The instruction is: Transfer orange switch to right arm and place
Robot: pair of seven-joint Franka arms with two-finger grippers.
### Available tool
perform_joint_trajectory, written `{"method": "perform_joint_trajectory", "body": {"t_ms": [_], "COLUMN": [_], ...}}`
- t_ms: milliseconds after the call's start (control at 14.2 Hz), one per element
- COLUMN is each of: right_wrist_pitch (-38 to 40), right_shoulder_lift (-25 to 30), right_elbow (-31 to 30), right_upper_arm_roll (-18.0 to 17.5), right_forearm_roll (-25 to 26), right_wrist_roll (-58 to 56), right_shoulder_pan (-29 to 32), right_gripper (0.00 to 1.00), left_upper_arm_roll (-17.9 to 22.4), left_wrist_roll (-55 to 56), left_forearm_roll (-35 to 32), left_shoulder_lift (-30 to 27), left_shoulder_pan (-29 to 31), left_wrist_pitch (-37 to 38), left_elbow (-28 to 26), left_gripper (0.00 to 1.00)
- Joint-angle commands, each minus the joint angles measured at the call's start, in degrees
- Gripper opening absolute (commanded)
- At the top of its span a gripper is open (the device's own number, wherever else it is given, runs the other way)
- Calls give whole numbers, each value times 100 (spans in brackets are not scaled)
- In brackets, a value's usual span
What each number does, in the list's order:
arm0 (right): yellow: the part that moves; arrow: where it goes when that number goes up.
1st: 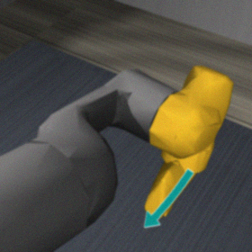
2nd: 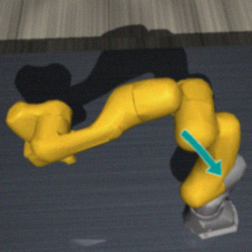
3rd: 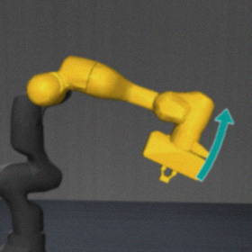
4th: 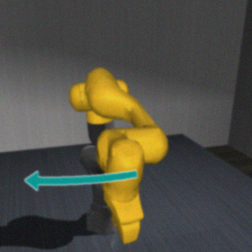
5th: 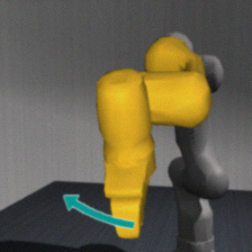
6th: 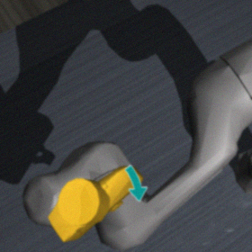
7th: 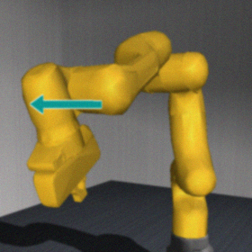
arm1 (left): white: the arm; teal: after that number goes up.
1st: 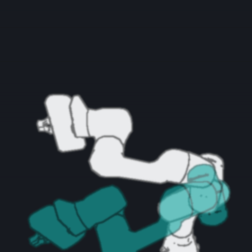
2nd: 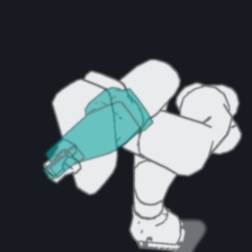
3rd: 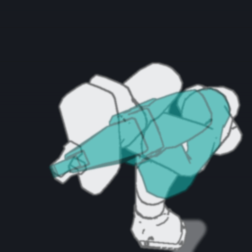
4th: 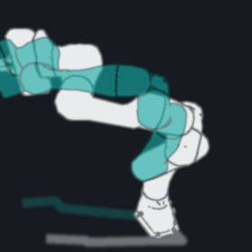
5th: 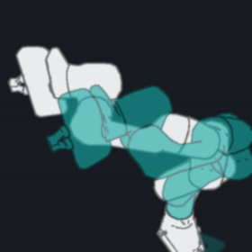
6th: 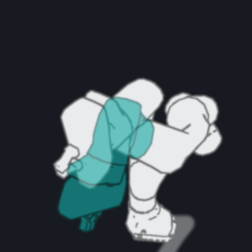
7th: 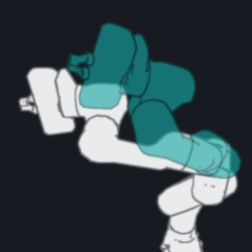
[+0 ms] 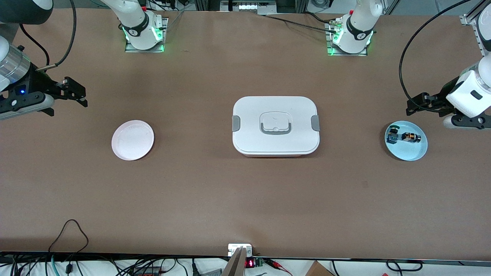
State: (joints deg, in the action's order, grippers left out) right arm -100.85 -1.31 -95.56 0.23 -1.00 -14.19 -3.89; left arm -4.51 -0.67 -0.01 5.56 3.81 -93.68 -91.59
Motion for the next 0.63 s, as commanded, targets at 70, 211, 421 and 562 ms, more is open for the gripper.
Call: {"method": "perform_joint_trajectory", "body": {"t_ms": [70, 211, 421, 562], "right_wrist_pitch": [39, 48, 48, 57], "right_shoulder_lift": [-1, -1, -1, -1], "right_elbow": [38, 38, 38, 38], "right_upper_arm_roll": [-23, -23, -23, -23], "right_forearm_roll": [65, 65, 65, 65], "right_wrist_roll": [39, 30, 22, 30], "right_shoulder_pan": [-6, -6, -6, 2], "right_gripper": [100, 100, 100, 100], "left_upper_arm_roll": [12, 3, -6, 3], "left_wrist_roll": [-100, -91, -91, -82], "left_forearm_roll": [-86, -95, -122, -122], "left_shoulder_lift": [-55, -55, -55, -46], "left_shoulder_pan": [-12, -21, -21, -21], "left_wrist_pitch": [113, 113, 113, 113], "left_elbow": [63, 63, 63, 63], "left_gripper": [100, 100, 100, 100]}}
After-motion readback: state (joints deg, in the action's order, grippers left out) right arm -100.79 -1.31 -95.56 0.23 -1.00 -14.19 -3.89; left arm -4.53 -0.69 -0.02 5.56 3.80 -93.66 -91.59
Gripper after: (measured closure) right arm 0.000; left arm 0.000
